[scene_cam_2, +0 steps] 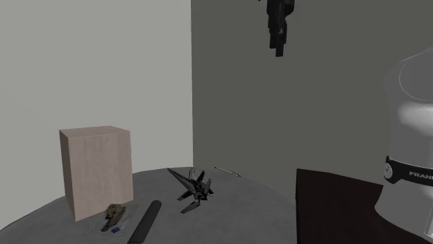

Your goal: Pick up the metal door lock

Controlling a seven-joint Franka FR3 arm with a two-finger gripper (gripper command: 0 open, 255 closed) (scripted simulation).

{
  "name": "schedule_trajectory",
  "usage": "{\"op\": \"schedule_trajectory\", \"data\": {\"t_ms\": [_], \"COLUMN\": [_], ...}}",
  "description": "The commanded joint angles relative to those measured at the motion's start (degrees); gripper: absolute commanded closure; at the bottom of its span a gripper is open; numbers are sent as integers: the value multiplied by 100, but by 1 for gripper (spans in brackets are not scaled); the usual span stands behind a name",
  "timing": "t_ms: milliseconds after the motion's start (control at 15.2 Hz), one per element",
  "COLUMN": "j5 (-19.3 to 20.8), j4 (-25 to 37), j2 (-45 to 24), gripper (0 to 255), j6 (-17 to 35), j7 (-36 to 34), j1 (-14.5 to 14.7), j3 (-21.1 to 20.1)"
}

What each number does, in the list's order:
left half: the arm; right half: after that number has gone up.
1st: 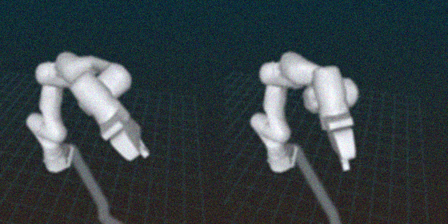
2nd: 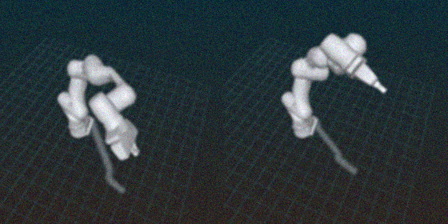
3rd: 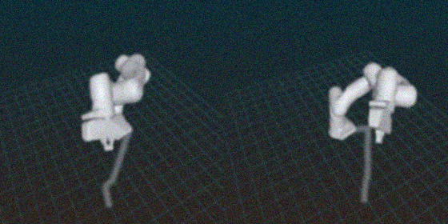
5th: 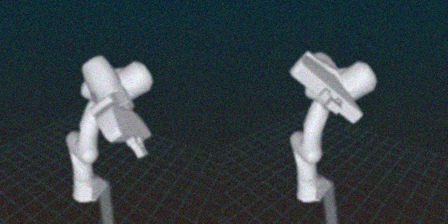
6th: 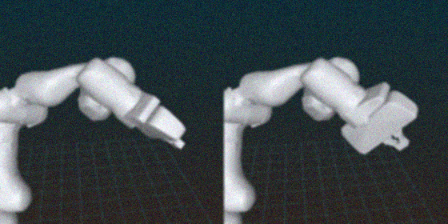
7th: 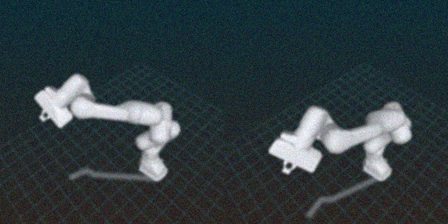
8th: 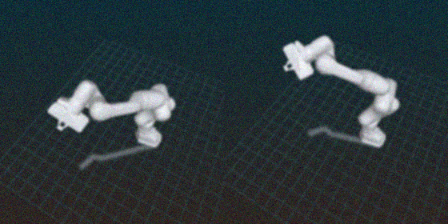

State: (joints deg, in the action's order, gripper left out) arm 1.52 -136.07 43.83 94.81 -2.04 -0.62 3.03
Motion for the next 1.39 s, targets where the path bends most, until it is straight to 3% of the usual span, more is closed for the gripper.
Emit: {"op": "schedule_trajectory", "data": {"t_ms": [0,660,1320], "j5": [0,-148,-404], "j4": [0,-851,-779], "j2": [0,-1209,-3221], "gripper": [0,0,0], "j6": [0,2406,4693], "j7": [0,-669,-1193], "j1": [0,-209,-330], "j3": [0,13,88]}}
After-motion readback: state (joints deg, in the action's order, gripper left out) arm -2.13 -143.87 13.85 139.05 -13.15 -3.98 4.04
